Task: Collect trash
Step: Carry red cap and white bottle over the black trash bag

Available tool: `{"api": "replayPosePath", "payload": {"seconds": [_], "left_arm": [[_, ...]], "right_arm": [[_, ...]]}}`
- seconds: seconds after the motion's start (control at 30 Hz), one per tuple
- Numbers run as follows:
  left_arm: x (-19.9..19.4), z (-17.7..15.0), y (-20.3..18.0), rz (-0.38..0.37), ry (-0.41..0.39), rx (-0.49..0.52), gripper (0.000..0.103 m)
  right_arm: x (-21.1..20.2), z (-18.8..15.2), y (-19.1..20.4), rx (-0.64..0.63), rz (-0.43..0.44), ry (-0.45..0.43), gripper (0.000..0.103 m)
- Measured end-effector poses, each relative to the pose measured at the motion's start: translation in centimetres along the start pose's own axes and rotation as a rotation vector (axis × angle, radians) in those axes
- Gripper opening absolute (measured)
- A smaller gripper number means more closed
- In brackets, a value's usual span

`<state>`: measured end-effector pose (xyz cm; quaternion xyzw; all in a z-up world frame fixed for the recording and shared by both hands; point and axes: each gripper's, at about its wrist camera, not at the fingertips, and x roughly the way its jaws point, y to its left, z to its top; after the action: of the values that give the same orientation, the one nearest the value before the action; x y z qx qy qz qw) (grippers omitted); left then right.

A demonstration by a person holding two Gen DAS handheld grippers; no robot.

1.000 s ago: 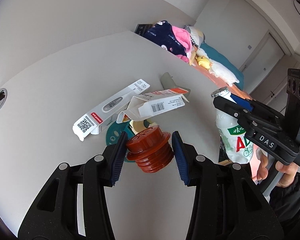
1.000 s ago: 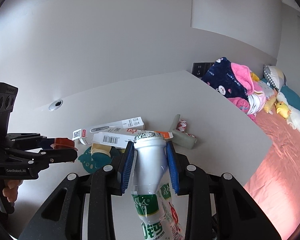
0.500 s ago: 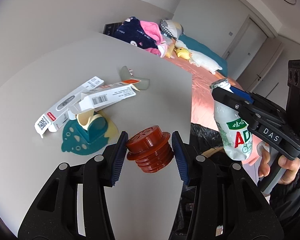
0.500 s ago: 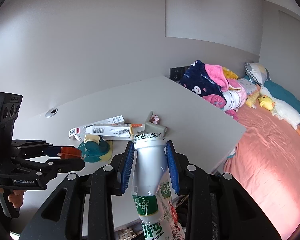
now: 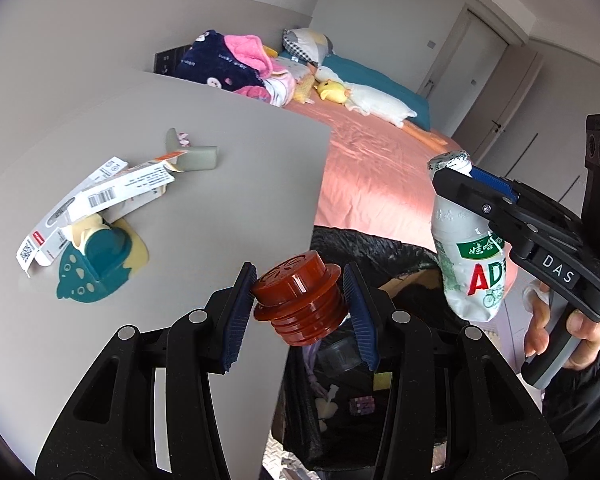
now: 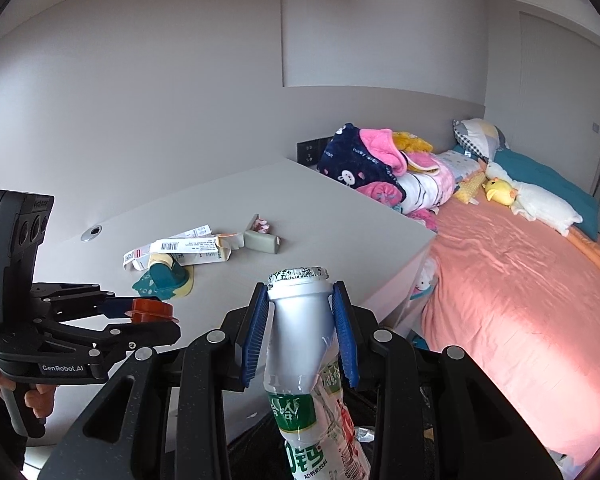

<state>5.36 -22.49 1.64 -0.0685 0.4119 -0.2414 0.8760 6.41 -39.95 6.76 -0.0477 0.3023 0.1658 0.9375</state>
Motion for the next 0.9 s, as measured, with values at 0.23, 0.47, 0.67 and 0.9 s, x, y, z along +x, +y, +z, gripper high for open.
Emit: {"api": "replayPosePath", "payload": {"seconds": [0.23,0.47,0.67,0.9], "left_arm": [[1.3,-0.5,-4.2,-0.048,0.026,0.054,0.045],[2.0,-0.9,-7.5,-0.073,0.043,0.111,0.045],[2.6,-1.2,-9.9,-0.099,0.062,0.158,0.045],[3.7,-2.0,-12.1,-0.137,0.1,0.203,0.045]], "right_arm": [[-3.0,-1.6,-2.5,0.024,-0.051,-0.009,0.034],[-5.5,-2.5,-4.4,0.055,-0.088,-0.037,0.034],[-7.4,-2.9,-5.8,0.076,-0.114,-0.06,0.034],[-9.0,-4.0,-7.3,0.103,-0.149,-0.063,0.034]]}}
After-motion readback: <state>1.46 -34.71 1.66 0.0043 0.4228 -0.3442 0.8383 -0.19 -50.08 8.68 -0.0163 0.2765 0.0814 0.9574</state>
